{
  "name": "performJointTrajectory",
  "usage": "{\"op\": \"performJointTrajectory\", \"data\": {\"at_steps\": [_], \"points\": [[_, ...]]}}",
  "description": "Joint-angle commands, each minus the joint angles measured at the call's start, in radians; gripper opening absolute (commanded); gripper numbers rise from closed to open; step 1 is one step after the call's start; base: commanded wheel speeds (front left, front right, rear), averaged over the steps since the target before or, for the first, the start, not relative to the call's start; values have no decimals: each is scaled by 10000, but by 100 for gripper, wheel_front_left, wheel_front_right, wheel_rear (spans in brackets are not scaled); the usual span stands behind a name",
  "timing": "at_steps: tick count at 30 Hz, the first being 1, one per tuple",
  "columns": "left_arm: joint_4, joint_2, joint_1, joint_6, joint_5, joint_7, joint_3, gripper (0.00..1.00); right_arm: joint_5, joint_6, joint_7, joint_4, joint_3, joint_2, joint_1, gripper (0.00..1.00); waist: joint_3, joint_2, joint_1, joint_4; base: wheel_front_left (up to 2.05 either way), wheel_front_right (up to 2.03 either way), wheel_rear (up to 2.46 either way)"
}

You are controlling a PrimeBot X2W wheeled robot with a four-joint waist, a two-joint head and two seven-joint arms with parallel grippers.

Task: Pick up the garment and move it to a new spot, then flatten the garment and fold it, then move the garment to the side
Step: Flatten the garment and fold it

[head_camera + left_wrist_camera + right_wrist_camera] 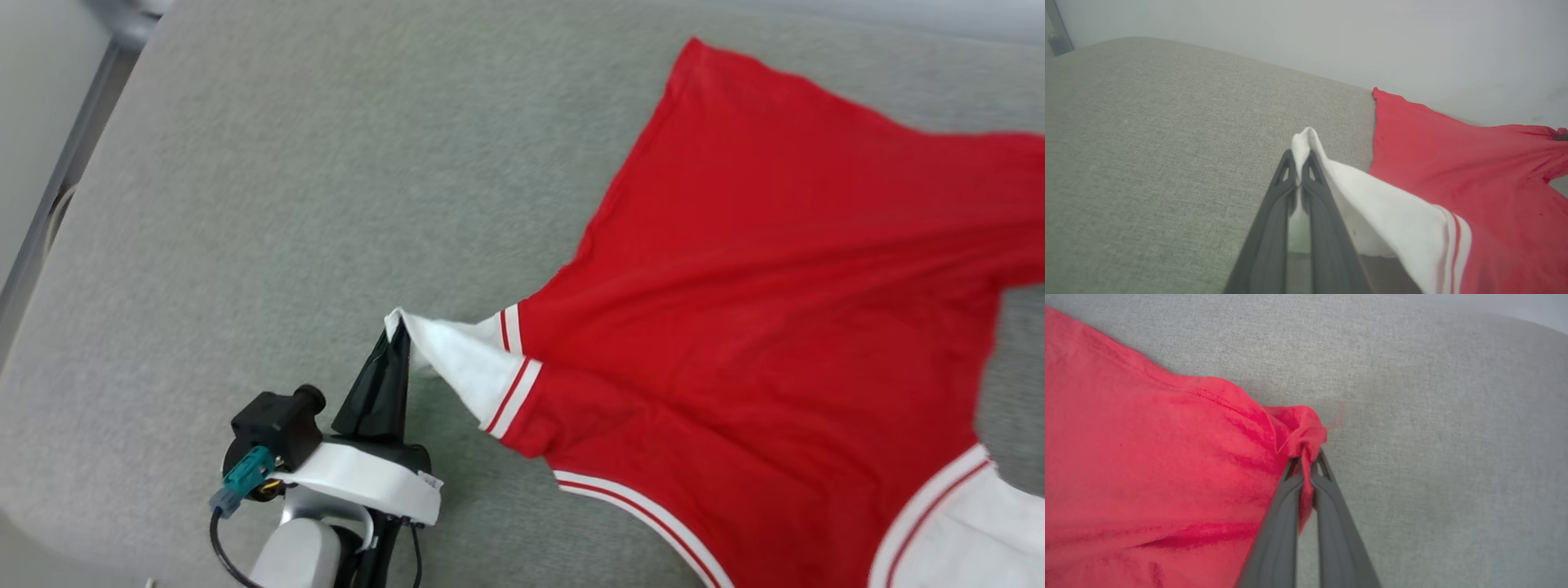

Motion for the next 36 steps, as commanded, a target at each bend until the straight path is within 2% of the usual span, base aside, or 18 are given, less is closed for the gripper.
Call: {"op": "performJointTrajectory", "data": {"at_steps": [1,8,13,18,25,28,31,32,33,34,36], "points": [[44,-6,97,-19,87,-41,81,0,78,-16,-40,-93,-76,-102,458,0,-683,0,0,-701,0,0,0],[370,307,505,-19,151,-43,680,0,661,-14,-474,-1577,-1052,273,3071,0,-1480,0,0,-1940,0,0,0],[622,545,739,-19,110,-43,1091,0,822,-11,-763,-2938,-1941,949,5314,0,-1854,0,0,-2721,0,0,0],[860,658,1056,-19,87,-32,1435,0,707,-13,-734,-4220,-2762,1967,7281,0,-2144,0,0,-3364,0,0,0],[1091,727,1325,-19,52,-32,1817,0,399,-13,-574,-5695,-3691,3616,9463,0,-2210,0,0,-3693,0,0,0],[1163,696,1391,-14,7,-31,2027,0,359,-10,-313,-6035,-3642,4353,10130,0,-2169,0,0,-3786,0,0,0],[1176,638,1413,-15,51,-32,2087,0,376,-10,-253,-6077,-3515,4797,10593,0,-2136,0,0,-3825,0,0,0],[1159,622,1414,-15,68,-32,2101,0,383,-10,-400,-6118,-3520,4865,10610,16,-2123,0,0,-3839,0,0,0],[1154,603,1419,-15,75,-32,2102,0,389,-10,-589,-6132,-3551,4918,10600,48,-2110,0,0,-3844,0,0,0],[1158,584,1418,-16,95,-32,2089,0,383,-10,-810,-6166,-3495,4934,10557,100,-2107,0,0,-3840,0,0,0],[1159,562,1372,-16,112,-32,2024,0,371,-10,-1517,-6315,-3500,4850,10298,100,-2078,0,0,-3813,0,0,0]]}}
